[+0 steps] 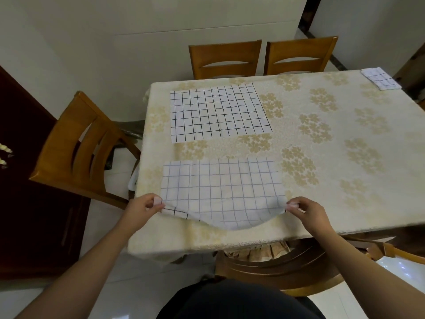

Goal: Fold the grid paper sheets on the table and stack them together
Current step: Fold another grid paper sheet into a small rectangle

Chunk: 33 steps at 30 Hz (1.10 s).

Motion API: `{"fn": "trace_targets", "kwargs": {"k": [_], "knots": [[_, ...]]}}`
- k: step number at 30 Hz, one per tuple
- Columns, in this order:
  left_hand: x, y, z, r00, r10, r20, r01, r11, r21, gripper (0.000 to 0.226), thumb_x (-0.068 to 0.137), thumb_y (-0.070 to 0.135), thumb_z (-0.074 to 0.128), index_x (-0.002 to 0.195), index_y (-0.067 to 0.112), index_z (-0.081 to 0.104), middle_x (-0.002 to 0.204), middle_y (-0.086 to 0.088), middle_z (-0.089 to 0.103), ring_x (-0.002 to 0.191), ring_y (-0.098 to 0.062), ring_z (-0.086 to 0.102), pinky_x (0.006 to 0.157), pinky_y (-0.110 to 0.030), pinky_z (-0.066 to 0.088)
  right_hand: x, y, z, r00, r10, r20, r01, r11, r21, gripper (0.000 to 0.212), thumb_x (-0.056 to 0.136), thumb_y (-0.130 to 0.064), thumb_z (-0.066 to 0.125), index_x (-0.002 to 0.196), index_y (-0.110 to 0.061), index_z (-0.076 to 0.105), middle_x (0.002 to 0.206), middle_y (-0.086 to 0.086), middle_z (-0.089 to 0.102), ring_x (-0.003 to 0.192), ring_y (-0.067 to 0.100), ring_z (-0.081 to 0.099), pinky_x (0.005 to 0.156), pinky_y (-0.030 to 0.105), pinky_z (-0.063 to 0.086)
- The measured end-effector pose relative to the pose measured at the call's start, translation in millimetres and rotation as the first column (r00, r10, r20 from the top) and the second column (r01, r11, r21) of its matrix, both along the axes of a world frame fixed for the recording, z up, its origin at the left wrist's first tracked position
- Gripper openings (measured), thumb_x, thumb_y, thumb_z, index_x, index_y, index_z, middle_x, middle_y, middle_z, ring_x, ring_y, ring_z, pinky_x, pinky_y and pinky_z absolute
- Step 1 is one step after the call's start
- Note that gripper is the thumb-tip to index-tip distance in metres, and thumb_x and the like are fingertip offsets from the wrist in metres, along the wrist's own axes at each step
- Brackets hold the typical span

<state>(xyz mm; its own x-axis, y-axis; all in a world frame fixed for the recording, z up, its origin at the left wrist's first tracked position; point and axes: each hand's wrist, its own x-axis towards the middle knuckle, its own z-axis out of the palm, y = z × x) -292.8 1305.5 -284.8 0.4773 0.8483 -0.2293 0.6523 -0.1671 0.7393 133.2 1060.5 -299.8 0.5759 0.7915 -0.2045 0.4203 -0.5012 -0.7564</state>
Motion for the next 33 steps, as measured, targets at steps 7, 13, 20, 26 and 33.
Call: {"fn": "trace_targets", "kwargs": {"k": [7, 13, 20, 26, 33], "knots": [[34, 40, 2, 0.928, 0.319, 0.191, -0.304, 0.947, -0.102, 0.014, 0.095, 0.029, 0.060, 0.097, 0.016, 0.063, 0.092, -0.007, 0.071, 0.089, -0.021, 0.067, 0.081, -0.041, 0.053, 12, 37, 12, 0.942, -0.214, -0.257, 0.250, 0.962, 0.114, 0.006, 0.087, -0.021, 0.071, 0.092, -0.020, 0.069, 0.088, -0.002, 0.073, 0.086, 0.016, 0.067, 0.075, 0.032, 0.050], [63, 66, -3, 0.915, 0.399, 0.061, -0.399, 0.917, -0.021, 0.035, 0.096, 0.032, 0.056, 0.078, 0.003, 0.047, 0.069, -0.018, 0.047, 0.063, -0.023, 0.046, 0.059, -0.030, 0.037, 38, 78, 7, 0.947, -0.206, -0.246, 0.232, 0.970, 0.079, 0.013, 0.092, -0.017, 0.063, 0.104, -0.019, 0.067, 0.093, -0.007, 0.069, 0.089, 0.015, 0.065, 0.079, 0.031, 0.048], [81, 94, -20, 0.909, 0.411, -0.067, -0.412, 0.911, 0.000, 0.033, 0.097, 0.031, 0.053, 0.073, 0.011, 0.045, 0.067, -0.008, 0.046, 0.064, -0.023, 0.046, 0.057, -0.032, 0.034, 62, 127, -16, 0.973, -0.131, -0.191, 0.129, 0.991, -0.024, 0.012, 0.093, -0.016, 0.058, 0.100, -0.021, 0.066, 0.094, -0.003, 0.069, 0.088, 0.020, 0.064, 0.075, 0.031, 0.046], [90, 103, -33, 0.902, 0.413, -0.129, -0.417, 0.909, -0.005, 0.031, 0.098, 0.030, 0.052, 0.074, 0.011, 0.049, 0.069, -0.008, 0.051, 0.068, -0.026, 0.051, 0.060, -0.034, 0.039, 76, 159, -36, 0.991, -0.075, -0.114, 0.066, 0.994, -0.083, 0.010, 0.092, -0.023, 0.060, 0.099, -0.023, 0.066, 0.091, -0.002, 0.070, 0.087, 0.022, 0.064, 0.079, 0.037, 0.050], [106, 110, -40, 0.884, 0.439, -0.162, -0.442, 0.897, 0.015, 0.028, 0.098, 0.029, 0.053, 0.109, 0.005, 0.061, 0.096, -0.002, 0.055, 0.093, -0.025, 0.054, 0.080, -0.029, 0.038, 78, 166, -46, 0.995, -0.063, -0.076, 0.053, 0.990, -0.130, 0.014, 0.090, -0.018, 0.058, 0.100, -0.018, 0.068, 0.090, 0.000, 0.069, 0.088, 0.024, 0.062, 0.078, 0.036, 0.047]]}}
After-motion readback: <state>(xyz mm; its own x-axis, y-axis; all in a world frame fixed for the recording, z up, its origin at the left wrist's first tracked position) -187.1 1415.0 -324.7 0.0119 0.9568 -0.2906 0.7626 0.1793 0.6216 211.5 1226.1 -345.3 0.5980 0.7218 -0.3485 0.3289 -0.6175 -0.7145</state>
